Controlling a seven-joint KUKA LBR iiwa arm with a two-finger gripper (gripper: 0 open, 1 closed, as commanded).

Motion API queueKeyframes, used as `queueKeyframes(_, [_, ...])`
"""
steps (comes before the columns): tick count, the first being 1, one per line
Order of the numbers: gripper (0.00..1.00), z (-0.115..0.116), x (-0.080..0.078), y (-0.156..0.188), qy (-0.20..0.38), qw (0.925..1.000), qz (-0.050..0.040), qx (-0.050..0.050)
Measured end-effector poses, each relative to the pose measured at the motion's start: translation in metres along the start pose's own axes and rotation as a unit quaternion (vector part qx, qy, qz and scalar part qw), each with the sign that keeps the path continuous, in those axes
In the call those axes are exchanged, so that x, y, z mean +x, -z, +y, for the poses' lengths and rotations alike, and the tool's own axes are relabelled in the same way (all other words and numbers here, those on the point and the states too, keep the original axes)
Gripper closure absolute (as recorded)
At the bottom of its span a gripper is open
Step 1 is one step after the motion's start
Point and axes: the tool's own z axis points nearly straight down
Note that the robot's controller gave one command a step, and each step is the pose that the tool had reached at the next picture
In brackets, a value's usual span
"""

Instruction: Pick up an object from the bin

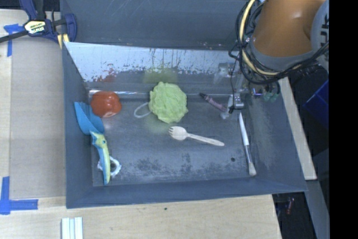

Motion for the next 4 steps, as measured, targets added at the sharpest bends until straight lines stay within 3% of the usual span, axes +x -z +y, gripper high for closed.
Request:
queueKeyframes(1, [0.0,0.0,-0.002,0.005,0.0,1.0,-0.0043,0.0])
queueKeyframes(2, [0.0,0.023,0.015,-0.042,0.072,0.9974,-0.0067,0.001])
queueKeyframes(3, [0.0,0.034,0.023,-0.071,0.115,0.9934,-0.0028,0.001])
queueKeyframes(4, [0.0,0.07,0.035,-0.083,0.159,0.9872,-0.0043,0.0])
